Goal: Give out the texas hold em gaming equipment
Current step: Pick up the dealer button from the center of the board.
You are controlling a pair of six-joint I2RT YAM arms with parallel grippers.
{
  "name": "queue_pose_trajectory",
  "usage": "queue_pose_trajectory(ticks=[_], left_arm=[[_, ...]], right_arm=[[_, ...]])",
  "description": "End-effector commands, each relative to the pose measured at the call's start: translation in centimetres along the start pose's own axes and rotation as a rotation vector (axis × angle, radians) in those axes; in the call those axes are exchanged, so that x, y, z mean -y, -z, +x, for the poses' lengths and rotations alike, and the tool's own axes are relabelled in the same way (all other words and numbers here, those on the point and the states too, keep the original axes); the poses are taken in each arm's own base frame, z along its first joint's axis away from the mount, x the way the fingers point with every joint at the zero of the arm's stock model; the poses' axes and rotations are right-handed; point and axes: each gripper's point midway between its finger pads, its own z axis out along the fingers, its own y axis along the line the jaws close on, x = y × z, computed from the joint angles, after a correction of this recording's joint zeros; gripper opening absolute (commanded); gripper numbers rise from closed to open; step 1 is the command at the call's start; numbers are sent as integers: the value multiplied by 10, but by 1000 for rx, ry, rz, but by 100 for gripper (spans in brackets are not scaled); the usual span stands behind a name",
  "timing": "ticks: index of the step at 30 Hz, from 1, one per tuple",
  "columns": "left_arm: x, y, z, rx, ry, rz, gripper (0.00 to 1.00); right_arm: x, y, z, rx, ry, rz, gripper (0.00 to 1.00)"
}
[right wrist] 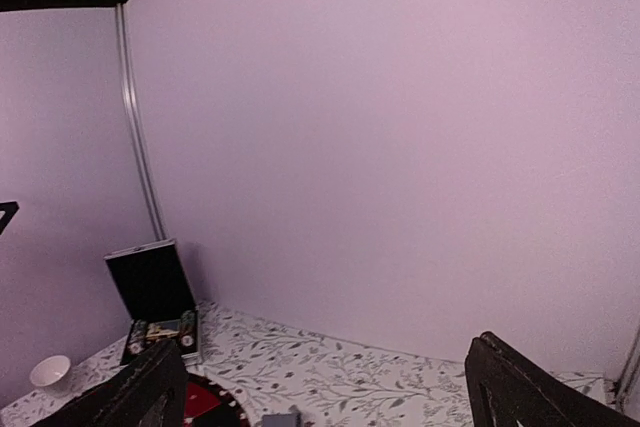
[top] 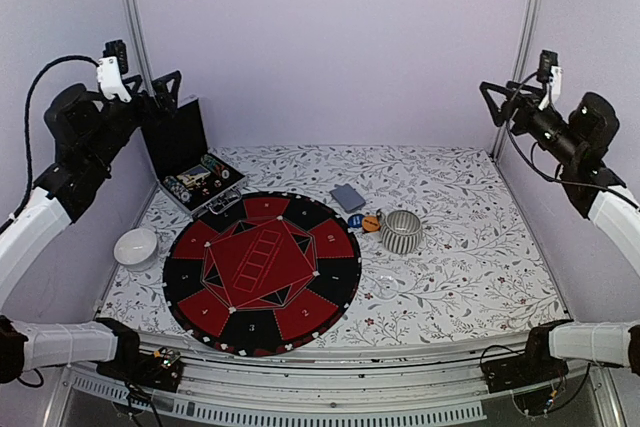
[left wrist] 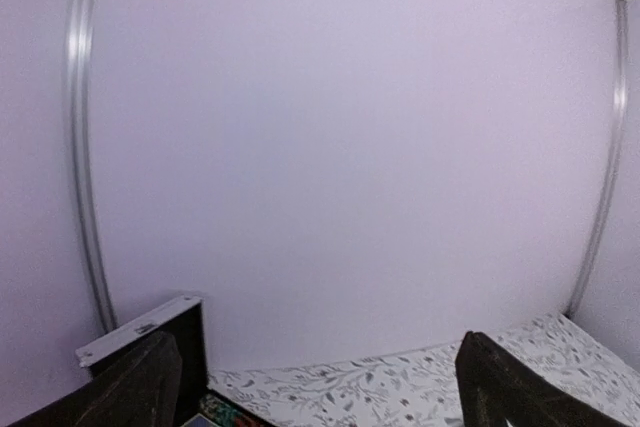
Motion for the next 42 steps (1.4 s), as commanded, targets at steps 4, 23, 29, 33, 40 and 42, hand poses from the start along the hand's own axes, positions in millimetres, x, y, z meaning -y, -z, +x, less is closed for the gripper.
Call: queue_pose_trajectory(ticks=[4, 23, 29, 33, 40, 42], left_arm=[[90, 40, 86, -440, -93, 426, 98], [70, 69, 144, -471, -174, 385, 98], [74, 68, 160, -514, -162, 409, 98], [73, 69, 164, -523, -162, 403, 98], [69, 69, 167, -516, -177, 384, 98], [69, 69, 168, -517, -179, 387, 98]], right_arm=[[-158, -34, 132, -685, -82, -222, 99], [-218, 116, 364, -1735, 27, 92, 99], [-201, 104, 391, -1732, -25, 116, 99], [-194, 102, 408, -1756, 18, 118, 99], [-180, 115, 430, -1827, 69, 144, 92], [-179, 116, 431, -1832, 79, 149, 85]])
